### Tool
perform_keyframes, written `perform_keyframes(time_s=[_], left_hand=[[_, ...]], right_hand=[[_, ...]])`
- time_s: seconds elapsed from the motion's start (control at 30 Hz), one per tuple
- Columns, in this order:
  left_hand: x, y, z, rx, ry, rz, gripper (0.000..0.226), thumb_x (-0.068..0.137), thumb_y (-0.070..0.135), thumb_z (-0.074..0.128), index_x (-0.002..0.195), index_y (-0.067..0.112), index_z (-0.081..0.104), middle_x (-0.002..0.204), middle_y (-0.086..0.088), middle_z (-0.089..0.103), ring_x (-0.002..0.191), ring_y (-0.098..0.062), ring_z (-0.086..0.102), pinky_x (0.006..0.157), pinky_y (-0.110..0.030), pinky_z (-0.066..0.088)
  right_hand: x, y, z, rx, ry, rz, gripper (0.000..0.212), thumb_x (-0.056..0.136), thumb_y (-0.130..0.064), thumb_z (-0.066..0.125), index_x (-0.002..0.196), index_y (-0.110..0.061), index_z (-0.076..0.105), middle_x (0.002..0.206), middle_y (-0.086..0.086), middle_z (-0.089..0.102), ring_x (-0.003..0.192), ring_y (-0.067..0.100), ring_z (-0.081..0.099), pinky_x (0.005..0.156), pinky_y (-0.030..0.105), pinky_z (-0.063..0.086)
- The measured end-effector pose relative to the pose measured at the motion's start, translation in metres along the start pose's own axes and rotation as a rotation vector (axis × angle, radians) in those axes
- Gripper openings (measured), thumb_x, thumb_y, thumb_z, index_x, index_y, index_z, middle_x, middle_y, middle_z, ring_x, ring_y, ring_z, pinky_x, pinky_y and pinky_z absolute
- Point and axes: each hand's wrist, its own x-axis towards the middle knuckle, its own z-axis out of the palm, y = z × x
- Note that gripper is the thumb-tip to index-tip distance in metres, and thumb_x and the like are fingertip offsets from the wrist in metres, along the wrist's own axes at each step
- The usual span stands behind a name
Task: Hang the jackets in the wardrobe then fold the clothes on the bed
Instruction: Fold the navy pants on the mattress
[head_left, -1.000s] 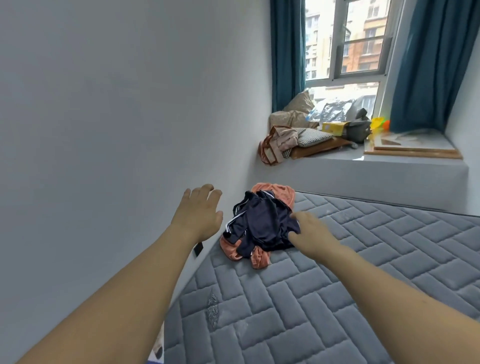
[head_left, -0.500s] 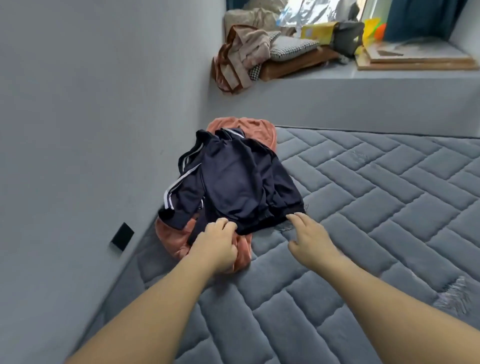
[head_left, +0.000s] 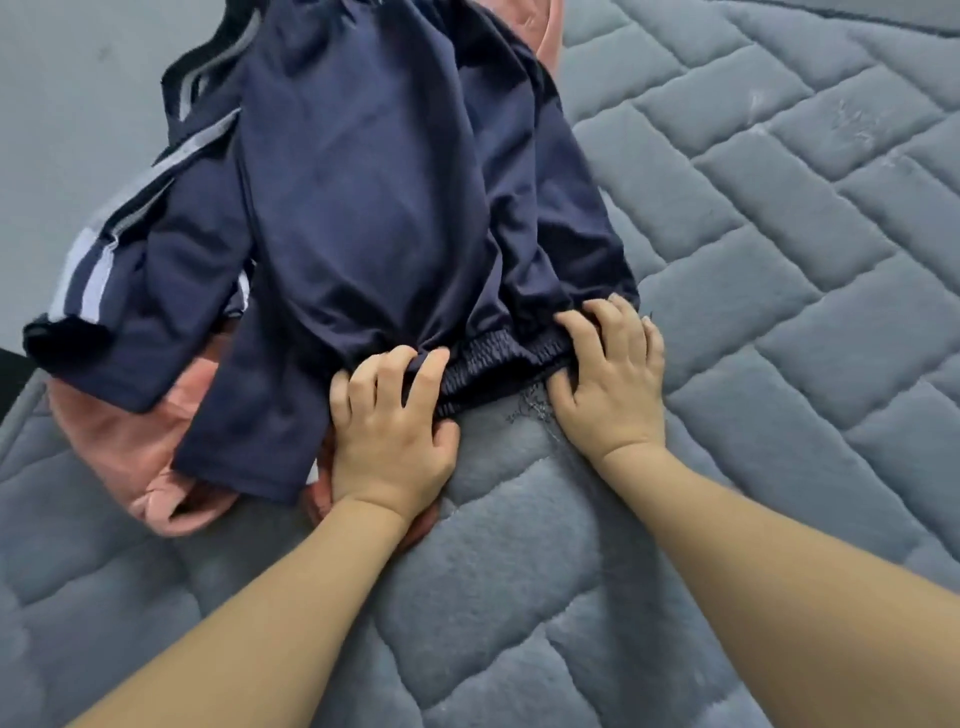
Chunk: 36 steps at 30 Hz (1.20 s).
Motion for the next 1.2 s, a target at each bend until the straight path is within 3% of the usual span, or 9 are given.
perform_keyframes(time_s=[0.17, 0.27, 0.37, 0.57, 0.7, 0.87, 1.03, 1.2], left_hand=[[0.011, 0.010, -0.018, -0.069, -0.034, -0.044, 0.052, 0.059, 0.033, 0.069, 0.110, 0.021, 0.064, 0.102, -0.004, 0.059, 0.096, -0.029, 0.043, 0.088, -0.046, 0.031], [-0.052, 0.036, -0.028, -0.162, -0.045, -0.003, 0.048, 0.063, 0.040, 0.057, 0.109, 0.025, 0.055, 0.099, 0.002, 0.049, 0.087, -0.026, 0.046, 0.076, -0.040, 0.029], [-0.094, 0.048, -0.017, -0.137, -0.033, -0.002, 0.052, 0.067, 0.040, 0.050, 0.115, 0.022, 0.050, 0.104, 0.000, 0.045, 0.088, -0.026, 0.044, 0.073, -0.040, 0.029], [-0.093, 0.049, -0.005, -0.135, 0.015, -0.023, 0.052, 0.068, 0.036, 0.048, 0.118, 0.020, 0.048, 0.106, -0.004, 0.048, 0.091, -0.028, 0.042, 0.075, -0.041, 0.029], [-0.089, 0.049, -0.008, -0.142, -0.011, -0.040, 0.052, 0.070, 0.036, 0.048, 0.119, 0.020, 0.048, 0.103, -0.009, 0.056, 0.093, -0.029, 0.042, 0.077, -0.042, 0.029], [-0.092, 0.047, -0.013, -0.102, -0.009, -0.036, 0.050, 0.072, 0.032, 0.053, 0.118, 0.013, 0.056, 0.101, -0.012, 0.056, 0.091, -0.034, 0.047, 0.076, -0.043, 0.028], [-0.107, 0.054, -0.030, -0.068, -0.072, -0.010, 0.036, 0.076, 0.025, 0.059, 0.107, 0.007, 0.061, 0.095, -0.015, 0.062, 0.087, -0.036, 0.053, 0.076, -0.044, 0.033], [-0.217, 0.072, -0.059, -0.181, -0.091, 0.013, 0.033, 0.067, 0.028, 0.053, 0.091, 0.007, 0.062, 0.078, -0.014, 0.062, 0.073, -0.036, 0.056, 0.067, -0.043, 0.041]], right_hand=[[0.003, 0.005, 0.001, 0.010, 0.029, 0.023, 0.044, 0.073, -0.024, 0.049, 0.115, -0.013, 0.059, 0.116, 0.015, 0.052, 0.117, 0.032, 0.039, 0.110, 0.050, 0.024], [0.001, 0.005, 0.003, -0.012, 0.050, 0.024, 0.036, 0.072, -0.015, 0.058, 0.108, -0.011, 0.057, 0.107, 0.016, 0.052, 0.105, 0.033, 0.042, 0.102, 0.048, 0.028], [0.002, 0.005, 0.007, -0.023, 0.069, 0.023, 0.032, 0.072, -0.010, 0.070, 0.102, -0.011, 0.060, 0.102, 0.015, 0.054, 0.100, 0.030, 0.041, 0.099, 0.044, 0.026], [0.002, 0.000, -0.001, -0.075, 0.021, 0.027, 0.022, 0.080, -0.018, 0.062, 0.102, -0.014, 0.060, 0.101, 0.010, 0.054, 0.099, 0.033, 0.048, 0.098, 0.041, 0.028], [-0.011, -0.001, -0.012, -0.145, 0.011, -0.011, 0.020, 0.077, -0.020, 0.055, 0.095, -0.012, 0.058, 0.092, 0.008, 0.055, 0.091, 0.032, 0.049, 0.085, 0.043, 0.031], [-0.077, 0.017, -0.027, -0.200, -0.027, -0.052, 0.033, 0.076, -0.044, 0.062, 0.090, -0.015, 0.056, 0.086, 0.004, 0.056, 0.089, 0.030, 0.049, 0.081, 0.041, 0.027], [-0.163, 0.030, -0.055, -0.230, -0.075, 0.017, 0.032, 0.078, -0.049, 0.060, 0.085, -0.019, 0.052, 0.082, 0.001, 0.060, 0.089, 0.029, 0.050, 0.081, 0.040, 0.025], [-0.271, 0.028, -0.094, -0.271, -0.229, 0.125, 0.032, 0.078, -0.052, 0.054, 0.074, -0.024, 0.039, 0.079, -0.002, 0.062, 0.085, 0.028, 0.052, 0.077, 0.039, 0.028]])
